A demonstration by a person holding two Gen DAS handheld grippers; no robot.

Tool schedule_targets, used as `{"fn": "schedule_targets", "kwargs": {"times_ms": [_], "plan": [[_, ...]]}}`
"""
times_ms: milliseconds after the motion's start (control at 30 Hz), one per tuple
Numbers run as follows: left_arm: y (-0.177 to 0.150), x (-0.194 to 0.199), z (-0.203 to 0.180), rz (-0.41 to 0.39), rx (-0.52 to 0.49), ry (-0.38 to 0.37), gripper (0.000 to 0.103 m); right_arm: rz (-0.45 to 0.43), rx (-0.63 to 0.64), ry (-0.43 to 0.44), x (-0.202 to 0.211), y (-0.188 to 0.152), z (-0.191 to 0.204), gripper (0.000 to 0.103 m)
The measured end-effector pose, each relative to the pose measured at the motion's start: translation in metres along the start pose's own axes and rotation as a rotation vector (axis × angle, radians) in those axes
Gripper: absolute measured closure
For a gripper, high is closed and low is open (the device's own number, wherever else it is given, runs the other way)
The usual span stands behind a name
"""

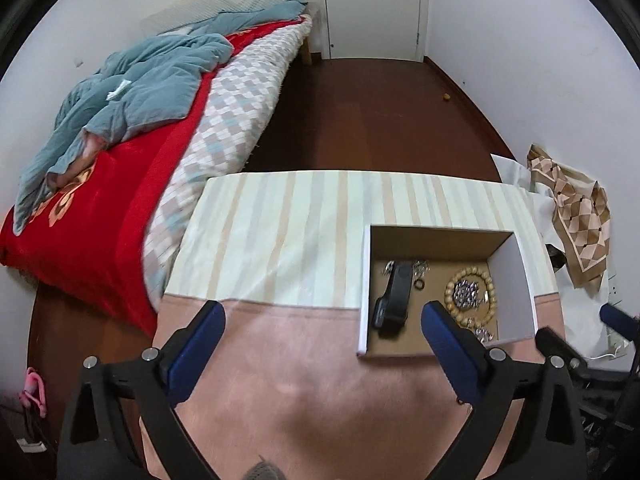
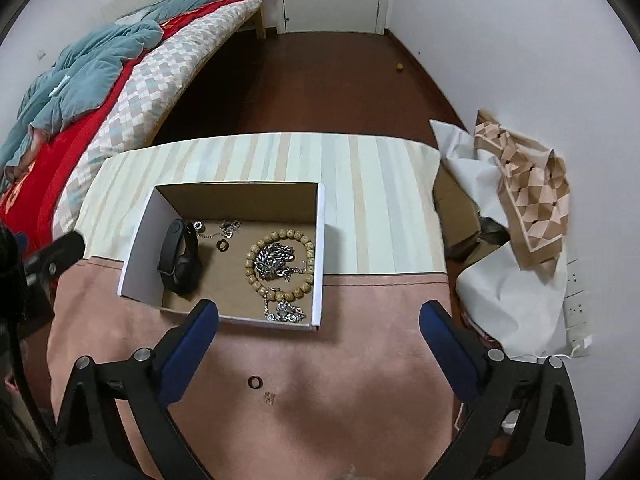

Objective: Organize jewelry

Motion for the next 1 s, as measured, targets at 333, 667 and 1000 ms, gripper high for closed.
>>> {"fn": "schedule_targets", "kwargs": {"times_ms": [333,667,1000], "plan": [[-0.023,0.045,0.017,-0.071,0.031,0.031,0.003,-0.092,0.022,-0.021,0.052,-0.014,0.015,0.001],[-0.033,0.083,0.027,-0.144,0.054,0.062,0.003,-0.17,0.021,-0.03,0.099,-0.029,0.021,0.001],[-0.051,0.07,0.027,-0.131,0.066,0.112,0.003,-0.15,-0.007,0.035,0.087,-0.045,0.019,0.001]]}}
Point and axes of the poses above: each gripper's, at about its wrist camera, not at the fingertips, and x roughly against the way its jaws point, z to its left, y to its top, the point moved 5 cm from there along -x, roughly the way its jaws point, and after that the axes turned 13 degrees about y, right-handed, at the moved point
